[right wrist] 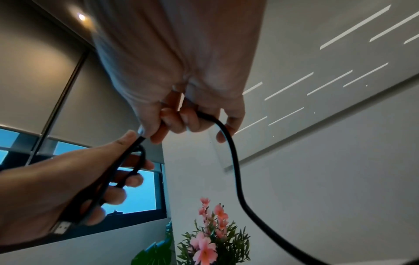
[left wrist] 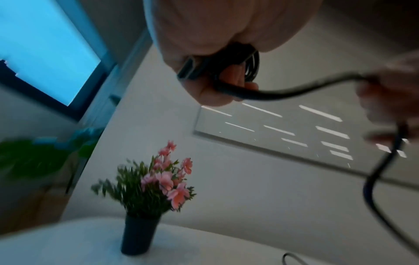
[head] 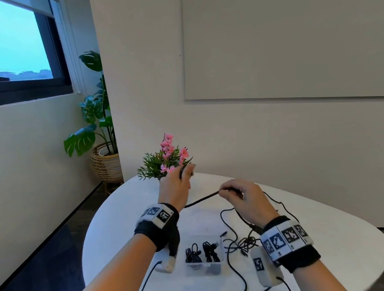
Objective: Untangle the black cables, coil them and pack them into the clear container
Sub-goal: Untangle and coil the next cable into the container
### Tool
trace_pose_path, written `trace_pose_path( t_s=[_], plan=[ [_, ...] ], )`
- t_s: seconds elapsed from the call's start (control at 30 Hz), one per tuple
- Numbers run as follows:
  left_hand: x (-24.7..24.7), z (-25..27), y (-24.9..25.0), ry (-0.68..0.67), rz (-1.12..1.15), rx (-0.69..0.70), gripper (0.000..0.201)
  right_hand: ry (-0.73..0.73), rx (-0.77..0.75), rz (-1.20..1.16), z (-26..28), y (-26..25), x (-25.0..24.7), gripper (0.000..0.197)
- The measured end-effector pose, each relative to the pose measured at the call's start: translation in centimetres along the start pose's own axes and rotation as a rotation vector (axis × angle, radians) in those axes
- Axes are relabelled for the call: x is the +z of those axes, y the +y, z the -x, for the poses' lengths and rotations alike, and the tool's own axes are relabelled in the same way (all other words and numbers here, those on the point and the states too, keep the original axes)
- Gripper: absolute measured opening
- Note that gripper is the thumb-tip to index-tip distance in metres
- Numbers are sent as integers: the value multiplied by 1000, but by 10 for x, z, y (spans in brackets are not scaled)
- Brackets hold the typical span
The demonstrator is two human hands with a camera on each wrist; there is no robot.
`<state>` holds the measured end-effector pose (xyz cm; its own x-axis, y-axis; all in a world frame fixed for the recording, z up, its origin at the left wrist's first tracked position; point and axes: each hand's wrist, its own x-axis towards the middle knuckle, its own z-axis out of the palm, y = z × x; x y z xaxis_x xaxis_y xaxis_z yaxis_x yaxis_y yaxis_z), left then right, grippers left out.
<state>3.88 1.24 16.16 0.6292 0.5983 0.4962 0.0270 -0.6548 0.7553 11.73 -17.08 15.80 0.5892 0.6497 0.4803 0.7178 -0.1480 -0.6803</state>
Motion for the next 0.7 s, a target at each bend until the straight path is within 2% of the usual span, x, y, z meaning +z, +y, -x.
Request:
trace_pose_path(
  t_s=[0.07, 0.13, 0.2, 0.23, 0.3, 0.37, 0.43, 0.63, 0.7],
  plan=[
    [3, 6, 3, -146, -202, 114, 44, 27, -41, 5, -5, -1, 3, 5],
    [6, 14, 2, -321, -286, 167, 59, 43, -55, -38, -10, 1, 6, 6],
    [8, 21, -1, -475, -195, 161, 74, 52, -56, -82, -13, 4, 9, 9],
    [8, 24, -2, -539, -109, 136, 74, 52, -49, -116, -15, 5, 9, 8],
    [5, 27, -2, -633, 4, 73, 62, 48, -4, -246, -17, 7, 10, 6],
    [-1, 26, 1, -688, 54, 14, 37, 22, 68, -360, -18, 12, 9, 9],
    [-7, 26, 5, -694, 134, -44, 26, -55, 99, -308, -15, 21, 11, 13],
    [-12, 27, 12, -535, 331, -175, 30, -303, 157, 133, 6, 54, 25, 21],
    [-16, 25, 16, -461, 373, -186, 29, -429, 206, 329, 16, 73, 27, 14]
  ],
)
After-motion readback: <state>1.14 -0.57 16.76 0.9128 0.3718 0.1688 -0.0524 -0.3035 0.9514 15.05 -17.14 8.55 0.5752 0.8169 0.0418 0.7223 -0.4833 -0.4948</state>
